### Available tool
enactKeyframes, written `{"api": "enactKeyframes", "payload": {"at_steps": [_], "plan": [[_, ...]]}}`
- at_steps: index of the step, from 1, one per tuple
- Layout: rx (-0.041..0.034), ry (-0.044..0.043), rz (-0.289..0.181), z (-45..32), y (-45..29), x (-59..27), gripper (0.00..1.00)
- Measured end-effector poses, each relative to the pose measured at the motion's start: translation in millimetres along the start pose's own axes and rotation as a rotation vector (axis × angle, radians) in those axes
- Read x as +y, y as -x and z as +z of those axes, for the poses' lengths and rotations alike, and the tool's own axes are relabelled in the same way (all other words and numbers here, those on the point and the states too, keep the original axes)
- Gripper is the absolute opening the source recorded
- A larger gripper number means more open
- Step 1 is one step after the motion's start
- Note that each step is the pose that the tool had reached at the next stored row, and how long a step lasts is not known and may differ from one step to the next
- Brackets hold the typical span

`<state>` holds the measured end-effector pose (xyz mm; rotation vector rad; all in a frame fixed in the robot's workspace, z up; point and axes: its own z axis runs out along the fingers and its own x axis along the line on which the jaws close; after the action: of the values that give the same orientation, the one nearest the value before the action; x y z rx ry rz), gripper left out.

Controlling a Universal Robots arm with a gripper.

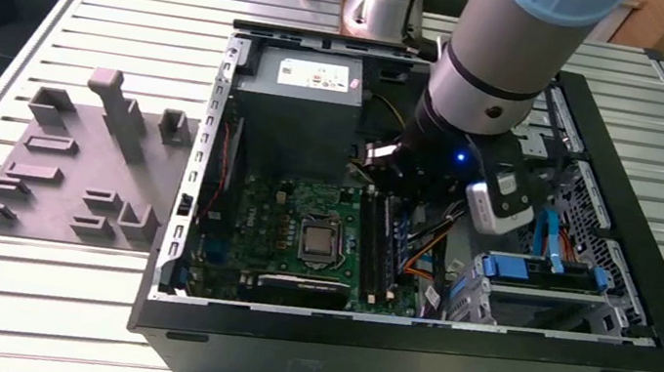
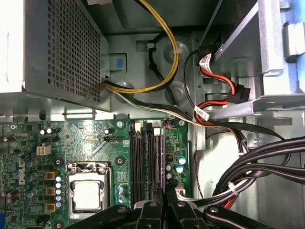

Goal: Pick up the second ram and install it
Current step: 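Insert the second ram into the second slot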

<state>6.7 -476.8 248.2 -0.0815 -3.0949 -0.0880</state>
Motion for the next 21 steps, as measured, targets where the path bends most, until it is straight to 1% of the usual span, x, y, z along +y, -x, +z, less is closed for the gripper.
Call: {"api": "enactKeyframes", "payload": {"at_steps": [3, 5, 21], "plan": [[0.0002, -0.0004, 0.0, -1.1, 0.1, 0.0, 0.14], [0.0001, 0.0011, -0.001, -1.1, 0.1, 0.1, 0.14], [0.0012, 0.0003, -0.02, -1.0, 0.1, 0.1, 0.14]]}}
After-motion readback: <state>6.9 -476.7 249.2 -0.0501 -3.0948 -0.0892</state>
